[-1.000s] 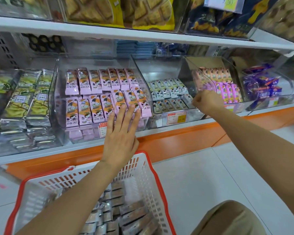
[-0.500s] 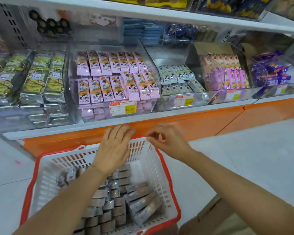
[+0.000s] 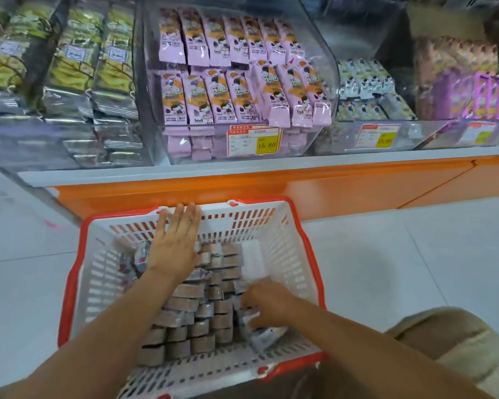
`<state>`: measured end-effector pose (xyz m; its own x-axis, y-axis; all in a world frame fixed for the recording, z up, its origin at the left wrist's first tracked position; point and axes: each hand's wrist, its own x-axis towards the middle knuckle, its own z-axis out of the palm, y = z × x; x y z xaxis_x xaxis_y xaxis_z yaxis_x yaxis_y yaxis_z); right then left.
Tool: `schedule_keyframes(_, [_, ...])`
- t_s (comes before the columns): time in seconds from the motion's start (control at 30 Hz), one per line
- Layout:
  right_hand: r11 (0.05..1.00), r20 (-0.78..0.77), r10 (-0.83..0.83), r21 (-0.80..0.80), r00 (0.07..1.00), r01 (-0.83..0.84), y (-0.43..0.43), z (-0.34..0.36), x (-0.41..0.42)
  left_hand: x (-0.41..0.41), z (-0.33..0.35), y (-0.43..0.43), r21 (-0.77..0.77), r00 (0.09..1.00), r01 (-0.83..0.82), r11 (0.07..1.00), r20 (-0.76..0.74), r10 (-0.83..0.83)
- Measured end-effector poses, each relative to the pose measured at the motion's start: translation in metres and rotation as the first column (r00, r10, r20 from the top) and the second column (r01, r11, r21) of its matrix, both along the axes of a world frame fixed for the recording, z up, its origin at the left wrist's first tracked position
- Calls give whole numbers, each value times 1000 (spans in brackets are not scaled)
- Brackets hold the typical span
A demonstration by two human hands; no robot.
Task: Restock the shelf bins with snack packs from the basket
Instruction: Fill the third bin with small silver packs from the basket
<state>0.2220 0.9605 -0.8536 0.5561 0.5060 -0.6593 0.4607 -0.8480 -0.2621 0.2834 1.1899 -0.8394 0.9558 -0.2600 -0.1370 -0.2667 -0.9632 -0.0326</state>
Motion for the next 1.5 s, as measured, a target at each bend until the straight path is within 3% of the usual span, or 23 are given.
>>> schedule_keyframes(0.27, [987, -82, 157, -10, 984, -158, 10, -11, 11, 1, -8, -1, 9, 999, -23, 1000, -39, 23])
schedule_keyframes(0.43, [974, -53, 226, -1, 973, -226, 11, -2, 18, 2, -1, -1, 30, 997, -24, 999, -79, 26])
schedule_keyframes(0.7, [971, 132, -90, 233, 987, 58, -31, 51, 35, -4, 31, -11, 3, 994, -4, 1000, -111, 4])
schedule_keyframes(0.93, [837, 174, -320, 512, 931, 192, -65, 97, 30, -9, 61, -29, -117, 985, 132, 984, 130, -116])
schedule_keyframes(1.07, [668, 171, -506, 698, 845, 259, -78, 133, 30, -9, 87, -38, -190, 926, 226, 955, 345, -151])
schedule_keyframes(1.17, [526, 234, -626, 831, 744, 182, -88, 177, 33, -6, 116, -49, -206, 867, 277, 938, 475, -152])
schedule_keyframes(1.33, [240, 188, -864, 969, 468, 53, -128, 246, 44, 10, 150, -69, -208, 824, 299, 931, 548, -142])
schedule_keyframes(1.4, [216, 201, -906, 976, 372, 1, -148, 262, 53, 17, 158, -77, -181, 823, 300, 937, 545, -158])
schedule_keyframes(1.5, [262, 248, -934, 965, 258, 18, -172, 268, 80, 28, 162, -87, -124, 825, 291, 949, 535, -183])
